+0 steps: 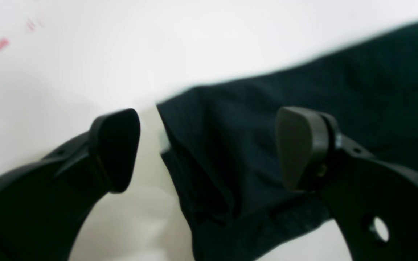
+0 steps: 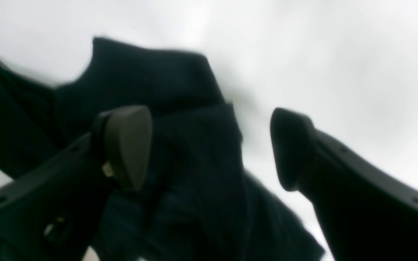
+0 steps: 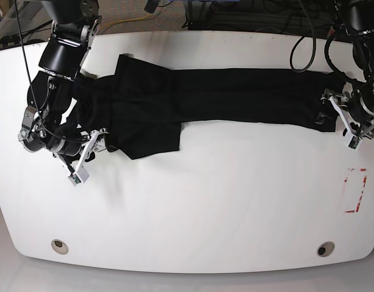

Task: Fold the T-shirt properly
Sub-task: 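Release and regrasp the folded shirt edge with both grippers, then pull the folded edge with both grippers, spreading the shirt wider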

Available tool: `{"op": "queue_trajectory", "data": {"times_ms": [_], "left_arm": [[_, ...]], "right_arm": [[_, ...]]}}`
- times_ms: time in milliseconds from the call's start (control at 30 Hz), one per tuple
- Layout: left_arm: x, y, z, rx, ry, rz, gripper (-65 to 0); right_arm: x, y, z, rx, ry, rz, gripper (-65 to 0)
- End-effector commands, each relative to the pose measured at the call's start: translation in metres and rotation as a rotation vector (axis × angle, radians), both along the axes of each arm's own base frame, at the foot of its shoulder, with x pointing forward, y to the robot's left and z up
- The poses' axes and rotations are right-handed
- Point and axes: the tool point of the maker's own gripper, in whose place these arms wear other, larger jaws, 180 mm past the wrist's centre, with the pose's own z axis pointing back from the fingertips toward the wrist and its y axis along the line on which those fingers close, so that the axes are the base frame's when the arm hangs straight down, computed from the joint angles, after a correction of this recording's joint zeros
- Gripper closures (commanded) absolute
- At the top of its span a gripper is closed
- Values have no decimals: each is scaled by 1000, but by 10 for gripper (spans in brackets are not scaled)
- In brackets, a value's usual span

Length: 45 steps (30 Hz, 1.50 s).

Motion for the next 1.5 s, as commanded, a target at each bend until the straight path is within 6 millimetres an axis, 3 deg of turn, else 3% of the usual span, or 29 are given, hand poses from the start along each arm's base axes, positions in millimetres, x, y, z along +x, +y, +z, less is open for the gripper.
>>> {"op": "queue_trajectory", "data": {"times_ms": [0,200,400,533,667,700,800,967,1167,1333,1467], "left_arm": [[3,8,5,1,-14,9,-546],[13,6,4,-29,-24,25,-546],[12,7,1,-35,-17,31,-546],[12,7,1,-35,-15,32,-546],[12,6,0,-38,-18,32,-543],[12,6,0,-38,-18,32,-543],[12,7,0,-36,-17,32,-543],[21,7,8,-35,-41,32,-546],[39,28,11,-97,-55,226,-551],[46,37,2,-134,-10,287,-624],[43,40,-9,-142,35,298,-625]], "right_arm": [[8,-9,14,-10,-46,-8,-493],[-1,-11,4,-15,-15,-7,-493],[-12,-9,-25,43,82,-26,-490],[-12,-7,-26,49,86,-27,-476],[-7,-8,-22,68,57,-44,-293],[-5,-6,-20,87,41,-58,-200],[-3,-9,-18,101,25,-76,-5],[-2,-10,-18,107,21,-85,0],[-2,-9,-17,110,18,-85,0],[-2,-7,-18,114,19,-84,0],[-1,-7,-17,115,17,-85,0]]}}
